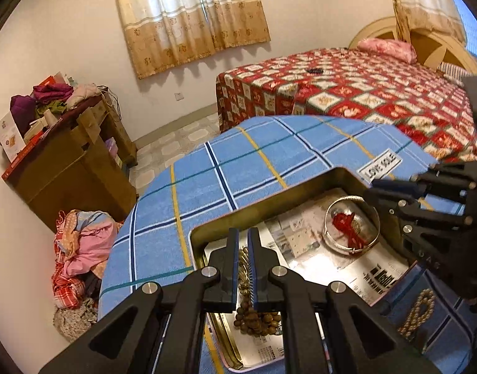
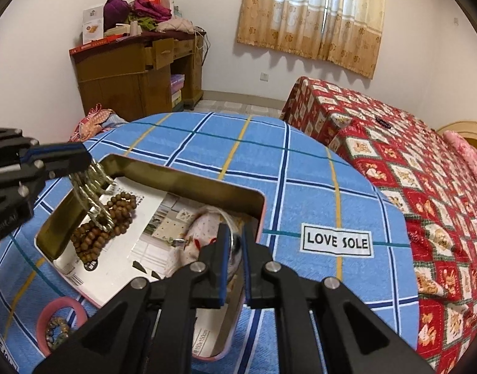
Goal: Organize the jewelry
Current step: 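Lower the silver chain and the silver hoop into the tin and open both tools, then move the open left tool toward the pink bangle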
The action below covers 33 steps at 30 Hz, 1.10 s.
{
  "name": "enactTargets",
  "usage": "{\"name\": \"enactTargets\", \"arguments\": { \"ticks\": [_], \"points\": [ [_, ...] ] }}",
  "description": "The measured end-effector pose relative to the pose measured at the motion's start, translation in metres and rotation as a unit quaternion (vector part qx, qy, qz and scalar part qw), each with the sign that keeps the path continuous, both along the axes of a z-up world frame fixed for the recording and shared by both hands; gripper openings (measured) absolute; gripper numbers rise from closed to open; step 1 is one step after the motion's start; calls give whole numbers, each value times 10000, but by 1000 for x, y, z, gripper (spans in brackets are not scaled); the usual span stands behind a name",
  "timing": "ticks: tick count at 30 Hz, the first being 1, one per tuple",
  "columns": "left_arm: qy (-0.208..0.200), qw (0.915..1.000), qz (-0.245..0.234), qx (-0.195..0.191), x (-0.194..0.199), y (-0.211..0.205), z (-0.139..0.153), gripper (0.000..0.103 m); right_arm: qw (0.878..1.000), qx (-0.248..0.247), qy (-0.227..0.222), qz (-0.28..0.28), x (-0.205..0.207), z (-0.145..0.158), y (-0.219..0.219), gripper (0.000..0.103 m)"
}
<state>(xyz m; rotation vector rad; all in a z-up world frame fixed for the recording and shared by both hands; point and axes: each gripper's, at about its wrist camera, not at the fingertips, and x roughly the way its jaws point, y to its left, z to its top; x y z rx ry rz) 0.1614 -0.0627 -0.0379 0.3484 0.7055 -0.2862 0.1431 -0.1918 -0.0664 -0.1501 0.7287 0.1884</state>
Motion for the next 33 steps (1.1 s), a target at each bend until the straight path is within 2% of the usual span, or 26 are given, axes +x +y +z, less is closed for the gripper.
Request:
{"name": "enactTargets", "arguments": {
  "ticks": [1,2,3,4,6,9,11,15,19,24,29,33],
  "points": [
    [-5,10000,64,63,0,0,-2,11,10000,-18,-13,-29,0,0,0,25],
    [-7,9999,108,92,0,1,-3,15,10000,-5,-16,-35,-1,0,0,43],
    [-19,9998,168,106,0,3,-4,33,10000,26,-40,-43,-3,1,-1,50],
    [-92,9996,251,113,-2,5,-4,56,9999,23,-80,-66,-5,2,0,58],
    [-310,9986,405,133,-8,10,-1,73,9998,-90,-153,-95,-10,3,2,59],
    [-305,9986,434,14,-18,21,1,73,9996,-197,-180,-130,-21,4,2,62],
    [-295,9981,530,47,-26,29,-1,73,9994,-198,-224,-148,-29,4,0,71],
    [-268,9976,641,79,-50,43,-8,73,9993,-249,-200,-201,-51,-2,-1,73],
    [-184,9978,633,117,-73,48,-18,73,9995,-179,-170,-204,-71,-9,-2,79],
    [69,9981,579,182,-90,46,-38,73,9996,-196,-93,-202,-89,-20,1,80],
    [309,9978,564,188,-91,41,-56,73,9996,-116,-43,-235,-100,-28,-1,83],
    [456,9974,443,339,-90,33,-71,73,9994,-87,-22,-324,-103,-33,-6,84]
  ]
}}
